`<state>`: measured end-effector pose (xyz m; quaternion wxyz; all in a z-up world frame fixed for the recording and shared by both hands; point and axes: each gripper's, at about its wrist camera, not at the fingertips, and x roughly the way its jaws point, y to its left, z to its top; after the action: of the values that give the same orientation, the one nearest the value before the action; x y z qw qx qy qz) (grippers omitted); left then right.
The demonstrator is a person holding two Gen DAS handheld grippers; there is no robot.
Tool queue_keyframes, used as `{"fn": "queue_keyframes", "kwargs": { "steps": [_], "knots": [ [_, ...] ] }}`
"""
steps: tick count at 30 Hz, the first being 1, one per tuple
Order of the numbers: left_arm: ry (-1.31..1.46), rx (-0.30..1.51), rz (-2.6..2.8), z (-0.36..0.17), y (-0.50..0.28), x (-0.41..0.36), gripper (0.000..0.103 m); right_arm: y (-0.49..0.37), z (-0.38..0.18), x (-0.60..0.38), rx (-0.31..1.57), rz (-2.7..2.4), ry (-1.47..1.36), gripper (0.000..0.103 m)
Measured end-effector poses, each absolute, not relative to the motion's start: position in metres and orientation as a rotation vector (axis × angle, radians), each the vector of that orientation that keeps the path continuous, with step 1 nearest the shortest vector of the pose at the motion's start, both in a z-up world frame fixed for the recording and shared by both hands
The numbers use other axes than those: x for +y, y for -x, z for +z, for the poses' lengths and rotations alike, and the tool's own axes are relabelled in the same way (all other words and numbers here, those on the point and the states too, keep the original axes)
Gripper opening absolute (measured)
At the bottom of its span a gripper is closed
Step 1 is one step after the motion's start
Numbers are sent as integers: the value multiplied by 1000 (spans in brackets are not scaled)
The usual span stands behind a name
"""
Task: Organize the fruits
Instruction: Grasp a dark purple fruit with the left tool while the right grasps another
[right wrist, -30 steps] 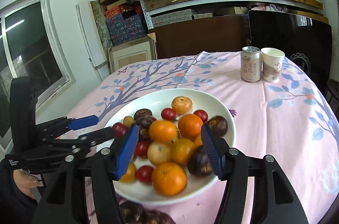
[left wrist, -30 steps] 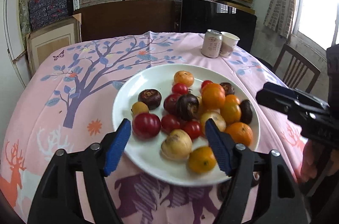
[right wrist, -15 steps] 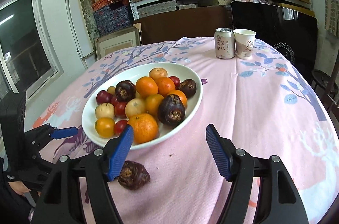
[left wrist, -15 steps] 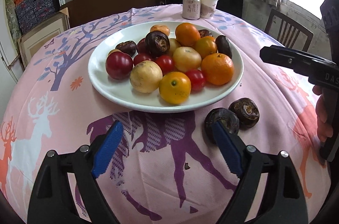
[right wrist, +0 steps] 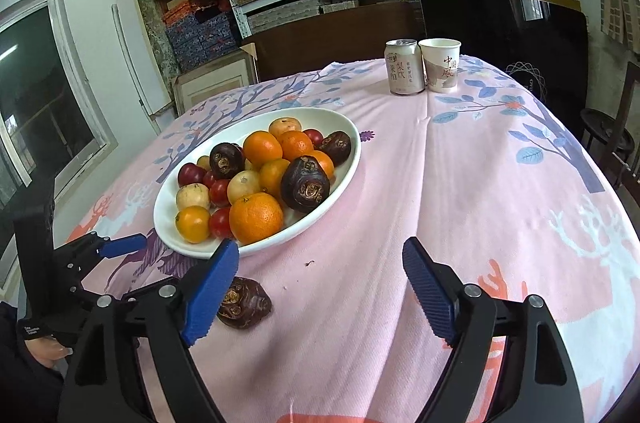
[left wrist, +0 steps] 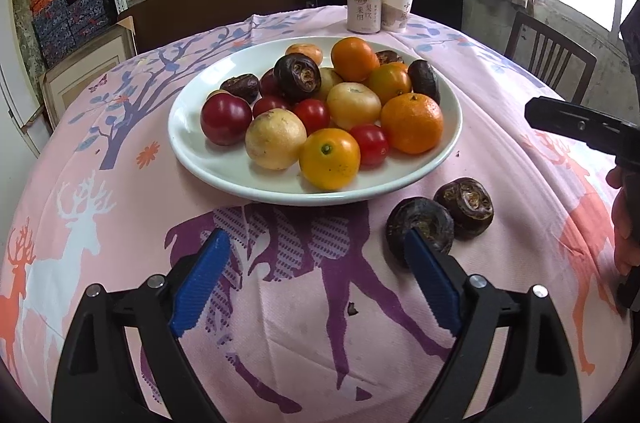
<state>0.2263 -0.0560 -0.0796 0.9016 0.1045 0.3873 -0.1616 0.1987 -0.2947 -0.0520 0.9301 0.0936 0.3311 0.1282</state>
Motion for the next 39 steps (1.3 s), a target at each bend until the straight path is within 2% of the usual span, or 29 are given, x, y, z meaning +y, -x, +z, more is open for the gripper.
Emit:
{"fn": "queue_keyframes", "kwargs": {
  "steps": [5, 8, 10, 13, 17, 27, 29, 39],
  "knots": [
    [-246, 793, -375, -78, -224, -69, 86, -196, -52, -297, 677, 261, -198, 85],
    [-301, 767, -415, -77, -215, -84, 80, -195, -52, -298, 676, 260, -205, 85],
    [-311, 755, -439, -76, -211, -90, 80, -195, -52, -299, 677, 261, -207, 85],
    [-330, 775, -451, -80, -213, -99, 68, -196, -51, -299, 675, 264, -204, 85],
    [-331, 809, -468, -86, -217, -104, 57, -196, -52, -299, 678, 271, -202, 85],
    [-289, 873, -496, -95, -229, -105, 57, -199, -53, -296, 693, 266, -187, 85],
    [-283, 869, -515, -94, -227, -105, 40, -199, -54, -295, 696, 264, -181, 85],
    [-212, 796, -492, -77, -215, -84, 40, -203, -60, -294, 721, 270, -171, 85]
  ]
}}
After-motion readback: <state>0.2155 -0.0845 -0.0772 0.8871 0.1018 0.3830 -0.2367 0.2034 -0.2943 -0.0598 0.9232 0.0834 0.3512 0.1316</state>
